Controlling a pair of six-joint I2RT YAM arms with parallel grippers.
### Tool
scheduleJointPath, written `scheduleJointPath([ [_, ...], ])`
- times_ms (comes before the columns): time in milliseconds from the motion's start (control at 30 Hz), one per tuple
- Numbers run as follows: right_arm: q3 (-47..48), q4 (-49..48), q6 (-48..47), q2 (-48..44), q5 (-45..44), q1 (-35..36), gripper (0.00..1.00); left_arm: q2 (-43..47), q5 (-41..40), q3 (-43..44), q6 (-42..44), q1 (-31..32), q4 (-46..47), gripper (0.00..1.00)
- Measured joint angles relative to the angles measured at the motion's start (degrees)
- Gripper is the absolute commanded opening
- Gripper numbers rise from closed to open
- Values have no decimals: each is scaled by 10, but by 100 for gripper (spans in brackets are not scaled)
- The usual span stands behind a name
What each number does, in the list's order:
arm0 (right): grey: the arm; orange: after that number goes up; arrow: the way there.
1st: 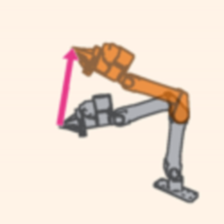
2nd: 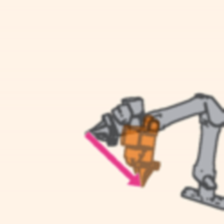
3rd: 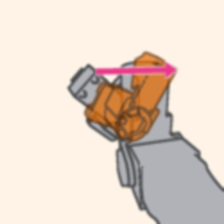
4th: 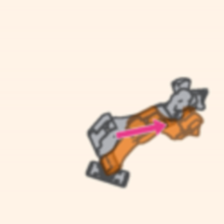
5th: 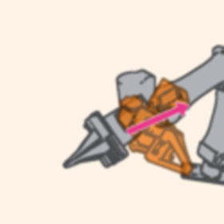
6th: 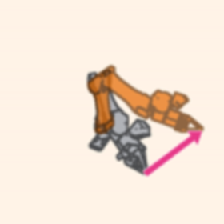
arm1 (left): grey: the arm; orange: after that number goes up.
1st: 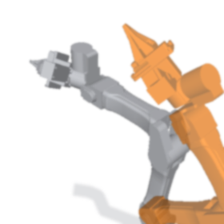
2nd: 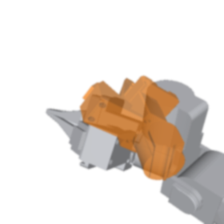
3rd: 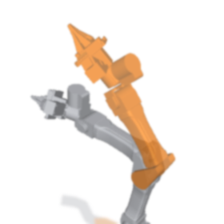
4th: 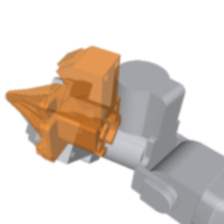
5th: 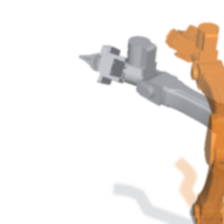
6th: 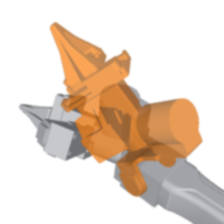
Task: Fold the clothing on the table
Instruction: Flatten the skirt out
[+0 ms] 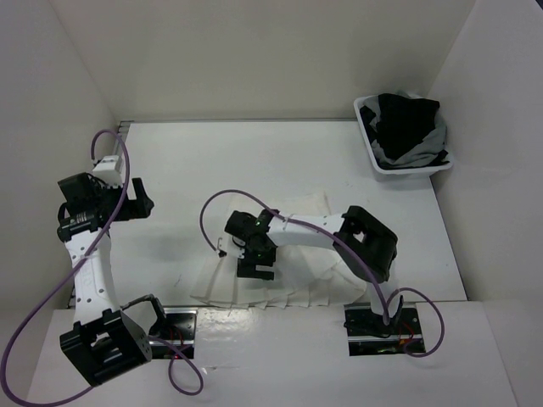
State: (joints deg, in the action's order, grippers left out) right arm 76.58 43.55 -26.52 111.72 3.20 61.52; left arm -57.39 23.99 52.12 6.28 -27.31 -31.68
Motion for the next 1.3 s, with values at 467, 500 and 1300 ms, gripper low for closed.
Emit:
scheduleJointPath([
  [467, 124, -16, 42, -194, 53, -328, 98, -227, 104, 86, 5, 64, -2, 100],
  [500, 114, -25, 49, -215, 56, -368, 98, -252, 109, 100, 0, 78, 1, 100],
  [1300, -69, -24, 105, -247, 142, -550, 98, -642, 129, 346, -53, 323, 25, 63],
])
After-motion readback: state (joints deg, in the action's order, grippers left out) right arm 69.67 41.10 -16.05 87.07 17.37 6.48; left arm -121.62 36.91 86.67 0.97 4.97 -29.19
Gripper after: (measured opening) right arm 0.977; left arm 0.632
